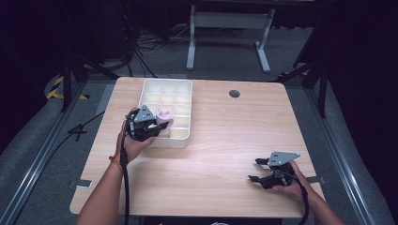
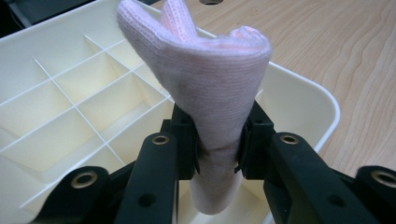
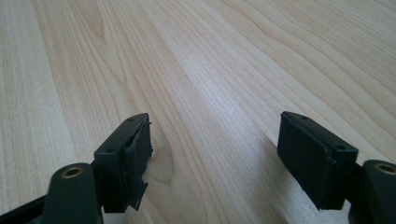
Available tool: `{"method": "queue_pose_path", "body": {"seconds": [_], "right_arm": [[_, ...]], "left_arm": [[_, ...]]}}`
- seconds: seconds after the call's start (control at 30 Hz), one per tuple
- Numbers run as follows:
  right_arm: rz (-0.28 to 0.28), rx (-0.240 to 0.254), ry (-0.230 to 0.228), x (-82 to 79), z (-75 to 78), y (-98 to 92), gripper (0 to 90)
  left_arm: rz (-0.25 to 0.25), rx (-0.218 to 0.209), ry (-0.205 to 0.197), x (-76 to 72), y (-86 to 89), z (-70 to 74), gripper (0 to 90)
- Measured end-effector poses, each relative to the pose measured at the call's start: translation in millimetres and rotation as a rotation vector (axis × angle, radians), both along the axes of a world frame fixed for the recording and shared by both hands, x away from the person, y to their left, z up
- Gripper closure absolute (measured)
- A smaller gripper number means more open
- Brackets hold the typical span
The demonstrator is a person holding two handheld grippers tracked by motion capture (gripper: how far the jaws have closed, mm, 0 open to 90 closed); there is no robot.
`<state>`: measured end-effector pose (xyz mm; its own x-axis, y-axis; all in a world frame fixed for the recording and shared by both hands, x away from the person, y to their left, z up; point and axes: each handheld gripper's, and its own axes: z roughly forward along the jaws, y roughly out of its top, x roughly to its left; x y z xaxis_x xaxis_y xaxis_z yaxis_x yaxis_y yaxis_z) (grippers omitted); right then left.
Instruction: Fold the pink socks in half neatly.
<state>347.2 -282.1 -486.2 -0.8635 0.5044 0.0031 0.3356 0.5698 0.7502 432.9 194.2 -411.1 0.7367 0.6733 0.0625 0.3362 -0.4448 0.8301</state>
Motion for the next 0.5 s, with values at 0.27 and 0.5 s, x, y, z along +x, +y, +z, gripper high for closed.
{"method": "queue_pose_path", "body": {"seconds": [0.27, 0.5], "right_arm": [[0.000, 0.000, 0.000, 0.1, 0.0, 0.0, 26.5], [0.003, -0.001, 0.000, 0.7, -0.1, 0.3, 25.9]], "left_arm": [[0.017, 0.016, 0.025, 0.4, 1.1, -9.4, 72.1], [-0.008, 0.022, 0.058, 4.1, 3.0, -14.4, 71.6]]}}
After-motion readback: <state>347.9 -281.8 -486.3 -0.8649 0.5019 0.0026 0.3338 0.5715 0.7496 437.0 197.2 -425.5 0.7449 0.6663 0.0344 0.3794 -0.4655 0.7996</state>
